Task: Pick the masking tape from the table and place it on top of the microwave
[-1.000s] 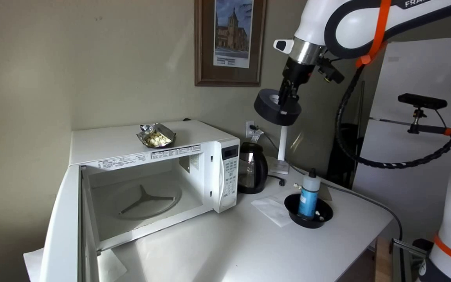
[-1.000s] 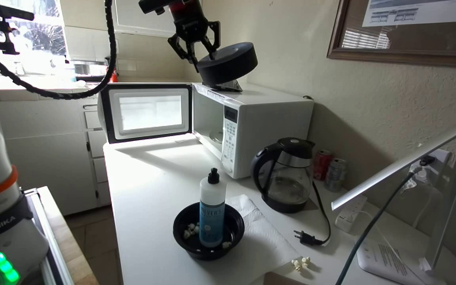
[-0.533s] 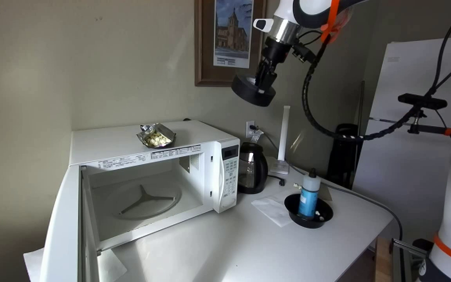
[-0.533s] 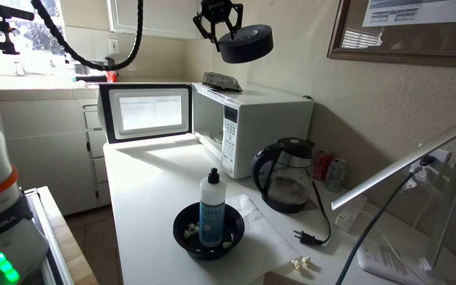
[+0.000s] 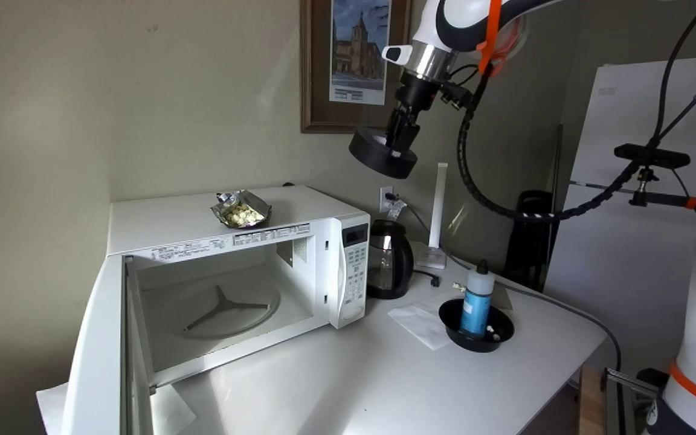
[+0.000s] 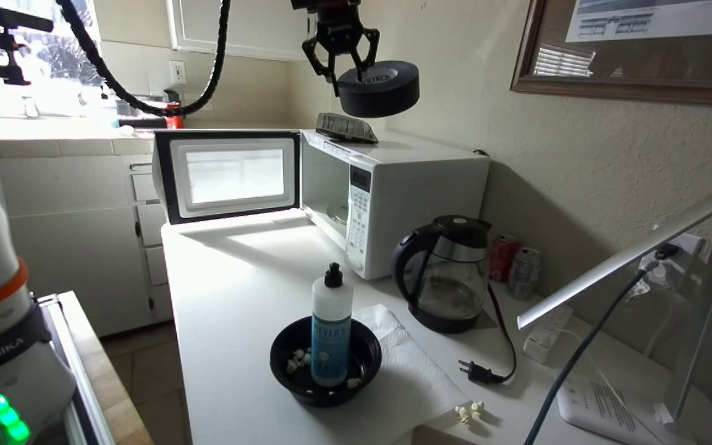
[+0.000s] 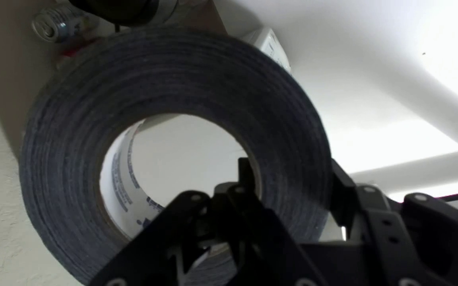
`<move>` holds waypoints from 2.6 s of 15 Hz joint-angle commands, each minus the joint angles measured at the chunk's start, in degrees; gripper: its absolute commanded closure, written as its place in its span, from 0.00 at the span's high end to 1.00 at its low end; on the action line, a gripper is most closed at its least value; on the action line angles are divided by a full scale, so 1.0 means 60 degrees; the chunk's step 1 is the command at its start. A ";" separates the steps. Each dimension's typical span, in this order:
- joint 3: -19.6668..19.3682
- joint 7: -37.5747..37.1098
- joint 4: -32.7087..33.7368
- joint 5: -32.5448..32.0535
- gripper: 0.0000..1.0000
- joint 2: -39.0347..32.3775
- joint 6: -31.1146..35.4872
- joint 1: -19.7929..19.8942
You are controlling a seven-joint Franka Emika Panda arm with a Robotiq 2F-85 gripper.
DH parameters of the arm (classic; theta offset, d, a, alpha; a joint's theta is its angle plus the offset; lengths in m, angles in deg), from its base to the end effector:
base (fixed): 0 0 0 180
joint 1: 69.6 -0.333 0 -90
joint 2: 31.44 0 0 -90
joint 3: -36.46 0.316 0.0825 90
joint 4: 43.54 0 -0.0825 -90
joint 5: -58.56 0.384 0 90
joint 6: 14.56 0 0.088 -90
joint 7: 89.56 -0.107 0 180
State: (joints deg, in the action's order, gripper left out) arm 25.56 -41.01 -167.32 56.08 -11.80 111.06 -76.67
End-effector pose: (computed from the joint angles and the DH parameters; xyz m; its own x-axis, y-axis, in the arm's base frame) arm 0.4848 -0.0441 0.5739 0.6503 0.7155 0.2553 0.6680 -0.6986 0.2564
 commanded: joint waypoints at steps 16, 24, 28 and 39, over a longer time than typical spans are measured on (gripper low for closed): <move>0.1264 0.2517 0.8924 0.0611 0.20 -0.6664 -0.4881 0.1465; 0.1802 0.2240 1.1494 0.0054 0.20 -0.8827 -0.6086 0.1397; 0.1592 0.2147 1.1913 -0.0007 0.20 -0.9421 -0.6051 0.1120; 0.1899 0.2299 1.1879 0.0560 1.00 -0.8626 -0.6214 0.1171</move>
State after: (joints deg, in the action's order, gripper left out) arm 35.67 -28.84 -93.46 57.81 -69.20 74.48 -69.76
